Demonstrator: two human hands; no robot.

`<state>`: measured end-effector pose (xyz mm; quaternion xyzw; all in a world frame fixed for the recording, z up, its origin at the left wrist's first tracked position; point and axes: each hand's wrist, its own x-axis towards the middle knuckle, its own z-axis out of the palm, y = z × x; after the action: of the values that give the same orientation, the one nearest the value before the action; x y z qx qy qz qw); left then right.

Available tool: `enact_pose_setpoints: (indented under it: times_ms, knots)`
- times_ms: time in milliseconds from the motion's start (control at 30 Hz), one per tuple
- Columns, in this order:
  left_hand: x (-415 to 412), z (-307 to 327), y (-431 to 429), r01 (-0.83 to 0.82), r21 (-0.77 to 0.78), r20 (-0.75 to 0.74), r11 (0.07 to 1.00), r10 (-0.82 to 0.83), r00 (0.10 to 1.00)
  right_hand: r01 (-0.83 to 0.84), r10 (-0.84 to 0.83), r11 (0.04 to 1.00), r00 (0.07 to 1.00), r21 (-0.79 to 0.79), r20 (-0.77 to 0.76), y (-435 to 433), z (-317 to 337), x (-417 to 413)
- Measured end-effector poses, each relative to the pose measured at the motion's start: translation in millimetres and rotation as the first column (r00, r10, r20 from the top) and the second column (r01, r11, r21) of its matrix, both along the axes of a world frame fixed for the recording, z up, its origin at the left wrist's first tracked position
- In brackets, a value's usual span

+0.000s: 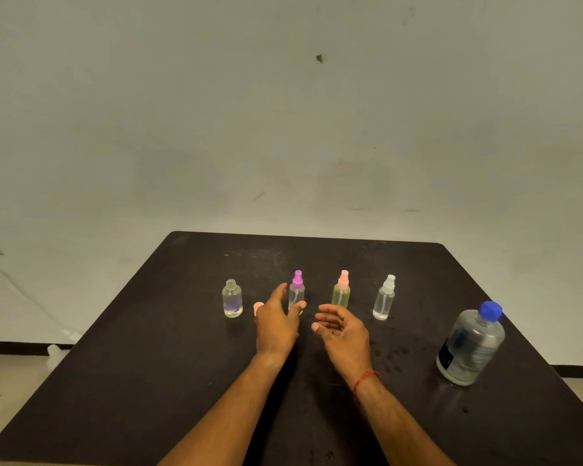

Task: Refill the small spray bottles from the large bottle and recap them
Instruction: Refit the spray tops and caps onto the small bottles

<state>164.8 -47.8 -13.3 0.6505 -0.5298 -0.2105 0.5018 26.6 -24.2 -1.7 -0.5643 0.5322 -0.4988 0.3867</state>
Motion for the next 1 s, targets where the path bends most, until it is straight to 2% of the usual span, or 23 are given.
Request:
enact_pose_setpoints:
  times_ms: [233,400,567,867,1000]
  knots:
    - [25.4,-3.9,29.2,-0.075,-0.060,-0.081,0.995,0.070,0.994,-0.019,0.019,1.000,1.000,-0.024,-0.014,8.8,5.2,16.0]
    - [51.9,-5.8,45.4,-0.131,-0.067,-0.086,0.989,0.125,0.988,-0.049,0.048,0.999,0.998,-0.021,-0.042,13.8,2.1,33.4]
    - [77.3,-5.8,54.3,-0.166,-0.053,-0.065,0.985,0.163,0.985,-0.080,0.079,0.997,0.991,-0.004,-0.112,13.3,1.1,52.2]
    - [108.1,-9.9,42.7,-0.262,-0.053,-0.120,0.964,0.255,0.960,-0.094,0.102,0.994,0.968,0.048,-0.228,-9.3,-5.8,85.1]
    - [113.0,-12.0,29.4,-0.257,-0.035,-0.133,0.966,0.251,0.959,-0.055,0.062,0.998,0.958,0.035,-0.279,-23.0,-11.5,98.9]
